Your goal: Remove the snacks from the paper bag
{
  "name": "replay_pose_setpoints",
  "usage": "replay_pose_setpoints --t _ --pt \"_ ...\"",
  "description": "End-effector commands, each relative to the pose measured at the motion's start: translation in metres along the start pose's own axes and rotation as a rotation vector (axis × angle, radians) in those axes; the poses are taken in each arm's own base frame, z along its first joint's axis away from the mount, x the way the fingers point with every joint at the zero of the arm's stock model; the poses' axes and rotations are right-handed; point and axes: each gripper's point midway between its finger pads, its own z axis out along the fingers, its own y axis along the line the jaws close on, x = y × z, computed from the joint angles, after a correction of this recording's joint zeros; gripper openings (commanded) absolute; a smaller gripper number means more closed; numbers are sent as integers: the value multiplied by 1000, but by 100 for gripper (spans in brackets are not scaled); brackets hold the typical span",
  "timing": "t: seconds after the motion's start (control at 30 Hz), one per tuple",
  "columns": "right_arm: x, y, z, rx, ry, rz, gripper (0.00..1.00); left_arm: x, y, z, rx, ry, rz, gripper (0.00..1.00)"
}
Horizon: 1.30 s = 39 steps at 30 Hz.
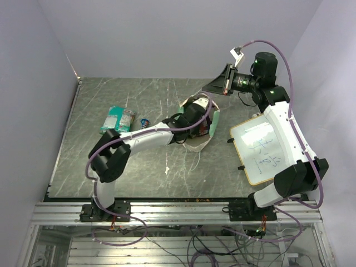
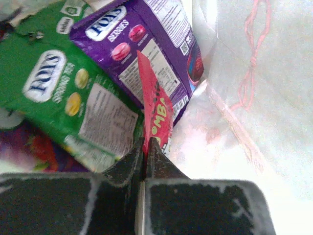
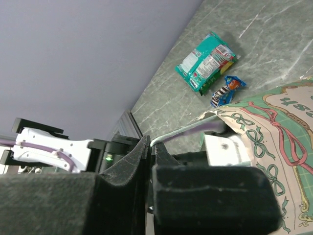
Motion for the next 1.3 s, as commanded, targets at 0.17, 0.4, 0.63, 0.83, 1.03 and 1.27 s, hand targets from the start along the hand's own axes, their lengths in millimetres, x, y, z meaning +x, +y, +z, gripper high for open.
replay_pose_setpoints --t 0.17,0.4,0.63,0.83,1.03,1.27 --pt "-5 15 -8 -1 -29 -67 0 -57 -14 -91 218 -132 -81 7" --pt "-1 8 -5 4 -25 -62 0 -76 -30 -149 393 -141 -82 7" --pt "2 1 -2 2 -13 -51 0 -97 -12 -195 488 -125 -121 7" --pt "2 -2 0 2 -10 -48 0 -128 54 -239 329 -250 -161 7" --pt "2 -5 1 10 -11 -45 0 -126 152 -258 -85 -304 -281 7" --pt "1 -6 1 22 -9 -49 0 -72 192 -202 -110 -141 -434 7"
